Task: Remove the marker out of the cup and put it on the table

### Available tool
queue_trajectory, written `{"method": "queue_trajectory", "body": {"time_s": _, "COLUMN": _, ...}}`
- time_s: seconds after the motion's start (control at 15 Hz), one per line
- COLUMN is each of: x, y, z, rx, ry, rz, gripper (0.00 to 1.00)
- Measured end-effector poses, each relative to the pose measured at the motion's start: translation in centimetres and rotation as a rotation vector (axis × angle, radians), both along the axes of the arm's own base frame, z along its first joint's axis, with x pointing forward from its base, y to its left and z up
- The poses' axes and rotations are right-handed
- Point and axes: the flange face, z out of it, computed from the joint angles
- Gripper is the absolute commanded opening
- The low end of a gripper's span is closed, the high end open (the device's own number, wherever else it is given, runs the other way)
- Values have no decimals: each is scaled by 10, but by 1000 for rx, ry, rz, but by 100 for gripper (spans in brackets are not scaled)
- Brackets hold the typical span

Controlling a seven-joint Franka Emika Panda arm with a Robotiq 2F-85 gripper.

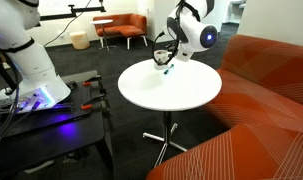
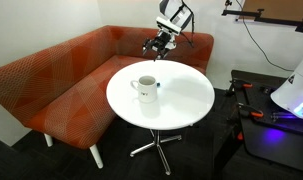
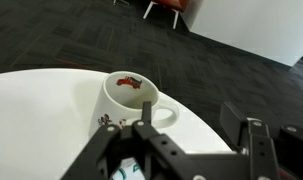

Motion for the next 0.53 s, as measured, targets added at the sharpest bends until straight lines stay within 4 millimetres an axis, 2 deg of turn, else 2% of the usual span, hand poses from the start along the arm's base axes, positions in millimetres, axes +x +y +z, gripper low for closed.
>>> {"method": "queue_trajectory", "body": {"time_s": 0.27, "x": 6, "y": 10, "z": 23, "rx": -31, "ry": -30, "rz": 14, "gripper": 100}}
{"method": "queue_trajectory", "body": {"time_s": 0.53, "x": 4, "y": 30, "z": 58, "rx": -118, "ry": -67, "rz": 45, "gripper": 100}}
